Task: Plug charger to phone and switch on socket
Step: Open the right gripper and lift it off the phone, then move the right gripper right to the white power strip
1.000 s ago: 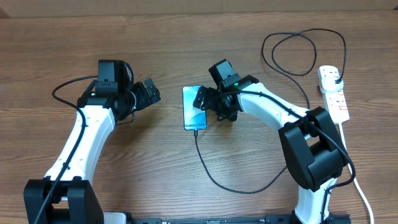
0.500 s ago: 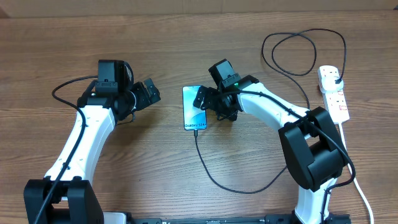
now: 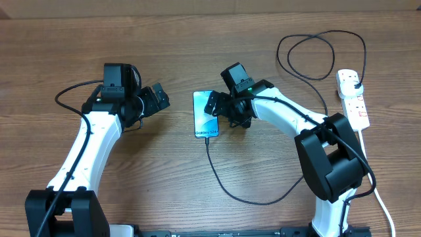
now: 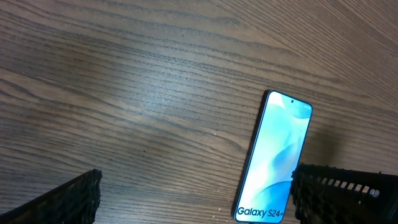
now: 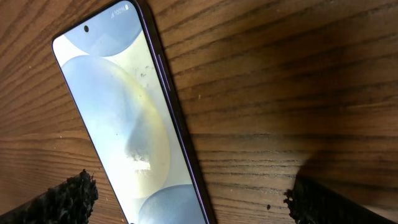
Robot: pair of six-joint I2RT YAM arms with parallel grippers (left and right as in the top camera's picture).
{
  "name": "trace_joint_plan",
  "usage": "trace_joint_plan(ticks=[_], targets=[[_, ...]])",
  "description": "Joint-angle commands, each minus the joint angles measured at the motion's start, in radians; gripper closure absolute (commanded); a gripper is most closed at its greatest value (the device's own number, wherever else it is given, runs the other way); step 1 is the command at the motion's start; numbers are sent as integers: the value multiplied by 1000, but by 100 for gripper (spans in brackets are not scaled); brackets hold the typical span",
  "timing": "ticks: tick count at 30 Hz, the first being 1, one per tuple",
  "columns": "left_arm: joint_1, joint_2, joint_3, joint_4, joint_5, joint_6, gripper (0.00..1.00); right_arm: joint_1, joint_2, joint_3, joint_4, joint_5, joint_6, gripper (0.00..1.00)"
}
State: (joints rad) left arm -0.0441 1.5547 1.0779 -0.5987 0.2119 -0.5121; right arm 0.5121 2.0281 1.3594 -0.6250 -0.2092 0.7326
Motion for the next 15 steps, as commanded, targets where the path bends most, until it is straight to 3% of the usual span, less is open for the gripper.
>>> trace_joint_plan(ticks=[1,9,12,15], targets=[[-1,-17,3,1,-10,27,0,-5,18,-29,-17,32,0,0],[-1,-17,3,0,-10,27,0,-8,18,-29,-20,33,1,3],[-1,-17,3,0,-10,27,0,-10,18,-29,-20,33,5,26],[-1,-17,3,1,-10,27,0,-10,18,-29,-20,38,26,56]])
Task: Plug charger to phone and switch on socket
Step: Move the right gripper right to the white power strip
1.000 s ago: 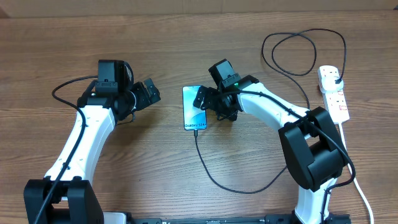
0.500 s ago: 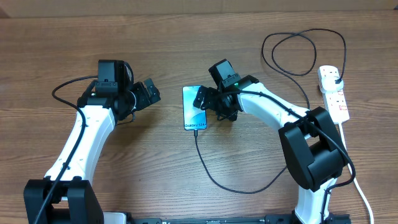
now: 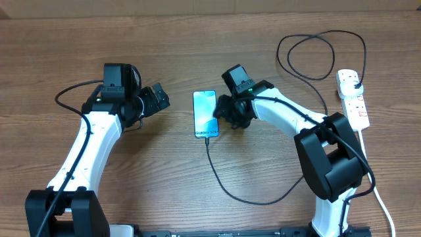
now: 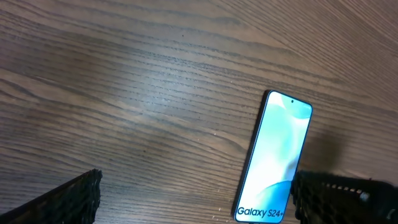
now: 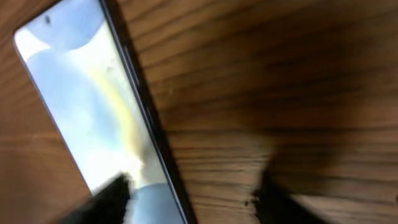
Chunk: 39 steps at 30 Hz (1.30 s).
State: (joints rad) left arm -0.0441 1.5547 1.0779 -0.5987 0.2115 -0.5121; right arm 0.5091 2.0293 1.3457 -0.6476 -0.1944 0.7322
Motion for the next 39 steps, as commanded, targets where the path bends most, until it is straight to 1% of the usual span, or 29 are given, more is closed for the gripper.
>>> trace_joint_plan(ticks=[1,3,4,5,21,25,31,35,39], targets=[[-1,-17,3,0,-10,27,1,-8,16,-15,3,25,28,69],[-1,-17,3,0,-10,27,0,-8,16,-15,7,25,31,87],[-1,-17,3,1,-9,26,0,-8,16,-15,8,24,31,94],[-1,-17,3,0,-9,27,0,-9,17,-15,8,23,31,96],[-1,-17,3,0,-10,26,0,-34,9,-11,-10,0,27,96],[-1,-17,3,1,-9,26,0,-89,-33,55,-153,16,11,96],[-1,-17,3,1,-10,27,0,-176,-94,163,-400,30,-98,96],[-1,-17,3,1,-9,27,0,-238,-121,198,-527,115,-108,96],[-1,-17,3,1,-10,27,0,-322,-142,232,-606,195,-109,96]])
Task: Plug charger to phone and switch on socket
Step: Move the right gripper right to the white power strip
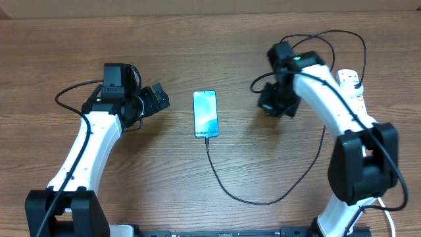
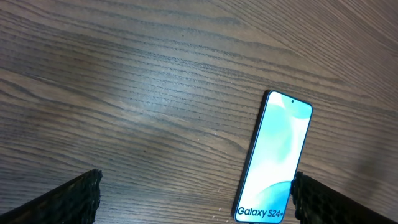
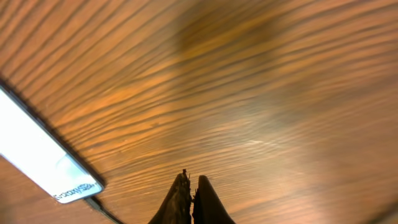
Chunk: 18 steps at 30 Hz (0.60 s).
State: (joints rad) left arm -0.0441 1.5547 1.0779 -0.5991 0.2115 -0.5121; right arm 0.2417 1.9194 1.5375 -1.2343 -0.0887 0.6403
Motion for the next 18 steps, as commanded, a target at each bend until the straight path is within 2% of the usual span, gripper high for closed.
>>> trace_joint_plan(ticks=[1,6,14,15,16,17,18], targets=[[-1,-17,3,1,-9,27,0,-80,-34,52,-38,101,-17,96],[-1,-17,3,1,-10,26,0,-234,-34,81,-89,142,-17,93],[-1,-17,3,1,-9,27,0,-505,-32,80,-16,164,-17,69],[-1,-17,3,1,-10,26,0,-537,-32,80,-6,168,-17,60],[-1,-17,3,1,-10,26,0,-563,-32,80,2,172,-17,44],[-1,-17,3,1,-9,27,0,-586,-32,80,12,180,-17,34],[-1,-17,3,1,-10,27,0,-607,-31,79,21,191,-17,27]])
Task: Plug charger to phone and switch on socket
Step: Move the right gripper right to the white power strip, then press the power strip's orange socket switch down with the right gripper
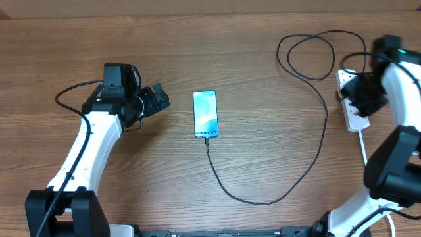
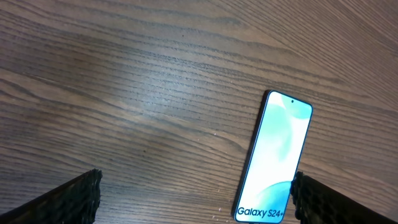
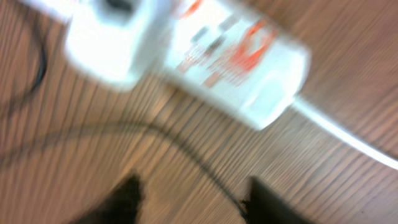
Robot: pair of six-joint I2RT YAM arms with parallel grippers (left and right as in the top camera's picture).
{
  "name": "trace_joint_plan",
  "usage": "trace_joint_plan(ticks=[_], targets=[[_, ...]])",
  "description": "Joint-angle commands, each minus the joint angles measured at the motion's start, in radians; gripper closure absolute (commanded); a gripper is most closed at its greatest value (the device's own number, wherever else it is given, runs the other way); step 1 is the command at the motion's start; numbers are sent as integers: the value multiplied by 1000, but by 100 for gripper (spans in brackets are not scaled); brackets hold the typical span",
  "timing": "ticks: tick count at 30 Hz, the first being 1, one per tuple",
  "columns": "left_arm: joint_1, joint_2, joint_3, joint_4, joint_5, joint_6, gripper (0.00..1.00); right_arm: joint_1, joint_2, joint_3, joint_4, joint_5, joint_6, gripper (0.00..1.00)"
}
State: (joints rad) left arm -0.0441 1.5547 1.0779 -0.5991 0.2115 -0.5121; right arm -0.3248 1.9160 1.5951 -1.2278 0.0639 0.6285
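Note:
The phone lies face up mid-table, screen lit, with the black charger cable in its bottom end. That cable loops right and back to the white adapter in the white socket strip at the right edge. My right gripper hovers over the strip's middle. The right wrist view is blurred but shows the strip close below and my right gripper open and holding nothing. My left gripper is open left of the phone, also holding nothing.
The strip's white lead runs down the right edge toward the table front. A cable loop lies at the back right. Cardboard lines the table's far edge.
My right gripper has moved from mid-table, right of the phone, to over the socket strip at the right edge. Its fingers were together and now stand apart. The left arm and phone are unchanged.
My right gripper was open at the phone's right edge, the cable in the phone. It was still beside the phone at the following moment. Then it was shut and well right of the phone. Now it is open over the socket strip.

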Motion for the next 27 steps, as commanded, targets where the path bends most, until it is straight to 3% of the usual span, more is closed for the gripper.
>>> trace_joint_plan(ticks=[1,3,4,18,27], targets=[[-1,-17,3,1,-10,27,1,-62,-26,21,24,55,-5,18],[-1,-17,3,1,-9,26,0,-93,-21,21,43,85,-5,1],[-1,-17,3,1,-10,26,0,-105,-17,20,53,97,-5,0],[-1,-17,3,1,-9,26,0,-149,79,-23,227,181,-35,0],[-1,-17,3,1,-9,27,1,-149,156,-23,241,185,-35,0]])
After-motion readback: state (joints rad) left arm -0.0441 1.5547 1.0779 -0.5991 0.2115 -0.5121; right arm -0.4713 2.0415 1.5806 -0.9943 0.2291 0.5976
